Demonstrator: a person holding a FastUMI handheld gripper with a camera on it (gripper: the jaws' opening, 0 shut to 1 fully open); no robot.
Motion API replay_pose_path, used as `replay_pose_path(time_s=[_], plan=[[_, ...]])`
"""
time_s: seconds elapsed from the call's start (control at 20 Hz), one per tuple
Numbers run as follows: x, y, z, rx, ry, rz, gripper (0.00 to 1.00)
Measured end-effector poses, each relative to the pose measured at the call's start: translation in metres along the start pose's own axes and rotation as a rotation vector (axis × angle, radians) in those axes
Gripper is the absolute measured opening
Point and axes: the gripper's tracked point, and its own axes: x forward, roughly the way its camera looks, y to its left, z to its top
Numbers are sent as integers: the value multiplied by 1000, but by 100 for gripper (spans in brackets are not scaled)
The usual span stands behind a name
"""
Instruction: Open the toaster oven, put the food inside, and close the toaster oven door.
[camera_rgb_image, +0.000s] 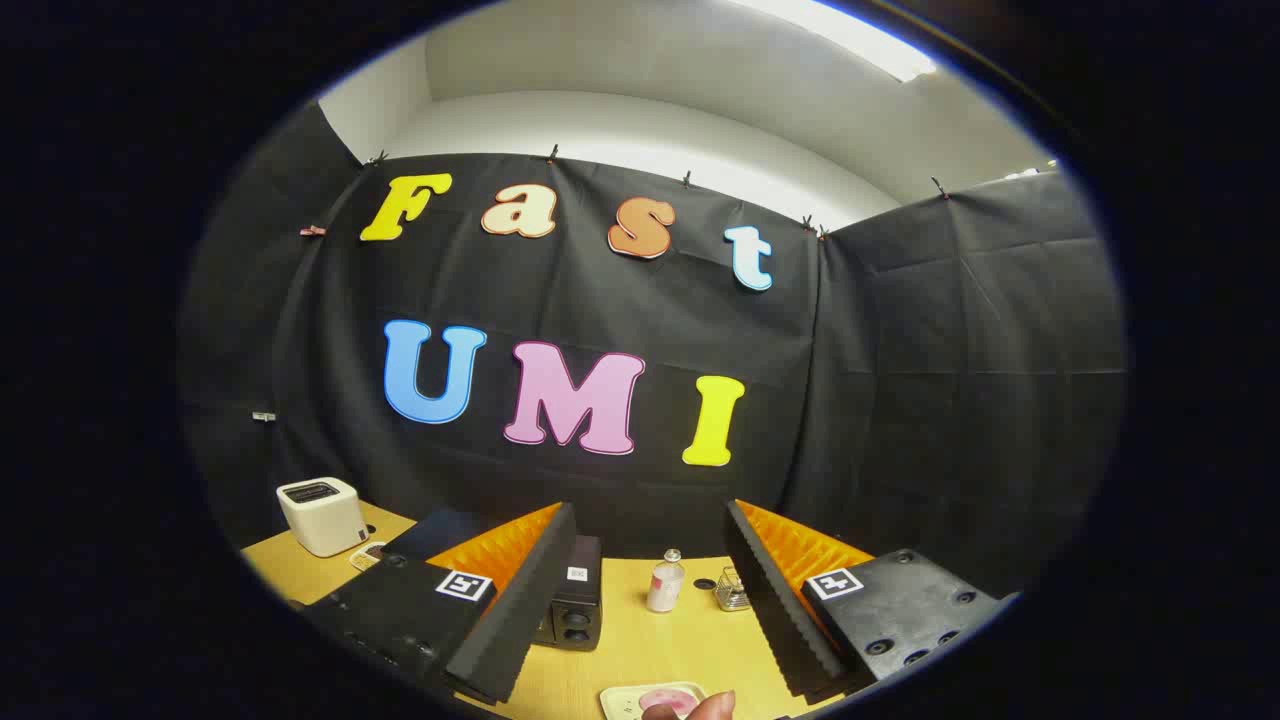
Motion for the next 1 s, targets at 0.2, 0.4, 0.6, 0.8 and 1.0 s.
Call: replay_pose_path(time_s=[0.2,0.4,0.6,0.8,1.0], plan=[[3,5,-4,20,8,6,98],[5,7,-8,37,19,5,98],[7,6,-12,43,26,-3,98],[9,12,-15,51,27,-1,98],[19,52,-30,107,52,41,98]])
